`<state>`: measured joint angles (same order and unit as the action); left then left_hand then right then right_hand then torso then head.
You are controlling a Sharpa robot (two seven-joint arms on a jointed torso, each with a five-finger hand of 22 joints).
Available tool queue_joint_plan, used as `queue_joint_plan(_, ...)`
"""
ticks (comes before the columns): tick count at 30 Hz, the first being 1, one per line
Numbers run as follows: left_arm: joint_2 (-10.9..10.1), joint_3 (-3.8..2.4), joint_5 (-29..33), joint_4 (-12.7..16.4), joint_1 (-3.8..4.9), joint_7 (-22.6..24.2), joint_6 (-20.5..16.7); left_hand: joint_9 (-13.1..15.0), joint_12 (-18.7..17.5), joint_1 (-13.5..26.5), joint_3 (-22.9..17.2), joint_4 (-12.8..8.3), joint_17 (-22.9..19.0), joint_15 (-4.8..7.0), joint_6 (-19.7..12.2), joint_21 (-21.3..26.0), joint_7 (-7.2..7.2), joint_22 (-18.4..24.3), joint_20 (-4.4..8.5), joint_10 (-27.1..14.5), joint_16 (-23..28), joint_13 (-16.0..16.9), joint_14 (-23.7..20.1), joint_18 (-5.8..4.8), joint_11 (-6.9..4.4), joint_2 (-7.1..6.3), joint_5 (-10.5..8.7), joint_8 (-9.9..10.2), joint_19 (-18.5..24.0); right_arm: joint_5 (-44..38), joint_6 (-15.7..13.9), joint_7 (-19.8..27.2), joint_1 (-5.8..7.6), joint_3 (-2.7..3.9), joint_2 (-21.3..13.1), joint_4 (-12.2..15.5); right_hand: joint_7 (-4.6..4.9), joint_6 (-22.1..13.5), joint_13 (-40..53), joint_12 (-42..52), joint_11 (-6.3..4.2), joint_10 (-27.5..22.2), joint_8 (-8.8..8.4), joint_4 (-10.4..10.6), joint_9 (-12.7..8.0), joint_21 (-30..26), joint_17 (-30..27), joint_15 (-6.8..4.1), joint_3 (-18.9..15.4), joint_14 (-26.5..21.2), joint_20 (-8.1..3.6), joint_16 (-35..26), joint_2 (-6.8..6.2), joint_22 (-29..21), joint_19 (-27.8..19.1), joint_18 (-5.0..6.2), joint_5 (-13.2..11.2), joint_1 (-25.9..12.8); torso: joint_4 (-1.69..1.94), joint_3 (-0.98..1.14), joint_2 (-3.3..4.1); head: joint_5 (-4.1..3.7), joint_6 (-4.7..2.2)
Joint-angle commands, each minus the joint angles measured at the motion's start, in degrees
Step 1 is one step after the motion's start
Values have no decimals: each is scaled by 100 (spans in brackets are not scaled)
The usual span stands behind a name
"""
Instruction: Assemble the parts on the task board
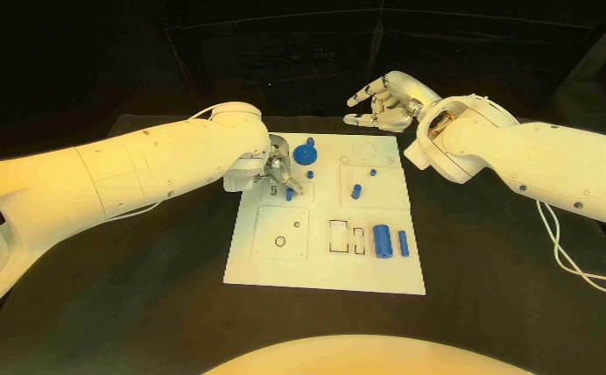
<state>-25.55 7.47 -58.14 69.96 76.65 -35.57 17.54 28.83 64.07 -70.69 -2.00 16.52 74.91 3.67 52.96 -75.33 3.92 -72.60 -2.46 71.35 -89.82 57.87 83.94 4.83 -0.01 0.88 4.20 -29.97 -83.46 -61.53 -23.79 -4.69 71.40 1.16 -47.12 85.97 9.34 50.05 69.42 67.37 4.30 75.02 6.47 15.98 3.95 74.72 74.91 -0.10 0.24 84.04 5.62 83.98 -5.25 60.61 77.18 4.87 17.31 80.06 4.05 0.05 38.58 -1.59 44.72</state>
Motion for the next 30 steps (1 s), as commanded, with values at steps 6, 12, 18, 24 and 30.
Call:
queue_joint_plan(6, -6, -3, 10, 10, 5, -5, 85, 24, -38, -50, 10, -86, 1509, -7, 18, -22, 25, -20, -12, -14, -18, 5, 606, -74, 2, -105, 9, 48, 34, 7, 21, 38, 12, 4, 7, 2, -2, 41, -5, -21, -10, -16, 25, 6, 3, -26, 466, -26, -41, 357, 0, -36, 40, -5, -17, 82, -22, 0, -2, 0, 1, 0, 3)
queue_joint_plan(12, -6, -3, 10, 11, 4, -12, 80, 43, -41, -349, -173, -258, 1509, 13, 32, -21, -3, -34, 0, -10, -18, 22, 606, -74, -24, -55, 26, 68, 33, 7, 24, 40, 12, 4, 9, 1, -2, 41, -5, -21, -10, -16, 25, 6, 3, -26, 466, -26, -41, 357, 0, -36, 40, -5, -17, 82, -22, 0, 1, 1, -1, -2, 9)
queue_joint_plan(18, -12, -3, 9, 18, 2, 5, 47, 52, -72, -741, -592, -508, 1509, 52, 29, -12, -40, -46, 39, -12, -18, 28, 606, -72, -61, 65, 37, 119, 33, 7, 28, 44, 12, 4, 10, -1, -3, 42, -1, -13, -11, -11, 29, 11, 3, -28, 471, -27, -55, 359, 0, -34, 47, -6, -16, 82, -20, -12, -1, -1, 0, -1, 10)
queue_joint_plan(24, -37, -3, 9, 61, -4, 49, 3, 88, -121, -880, -1330, -713, 1509, 70, 46, -2, -56, -70, 61, 20, -18, 28, 606, -75, -85, -40, 49, 163, 31, 7, 32, 48, 12, 4, 9, -2, -4, 46, 1, -10, -12, -10, 32, 11, 4, -25, 470, -27, -57, 359, 0, -34, 51, 1, -13, 81, -18, -12, -1, -2, 2, -4, 12)
queue_joint_plan(30, -92, -4, 132, 131, -9, 85, -87, 179, -126, -743, -2011, -843, 1509, 66, 42, -3, -56, -103, 68, 69, -18, 54, 606, -77, -88, -235, 46, 130, 21, 7, 33, 54, 12, 4, 11, -4, -8, 58, 2, -6, -15, -7, 40, 10, 6, -26, 476, -28, -64, 360, -1, -31, 60, -1, -12, 81, -12, -12, 1, -2, 0, -2, 23)
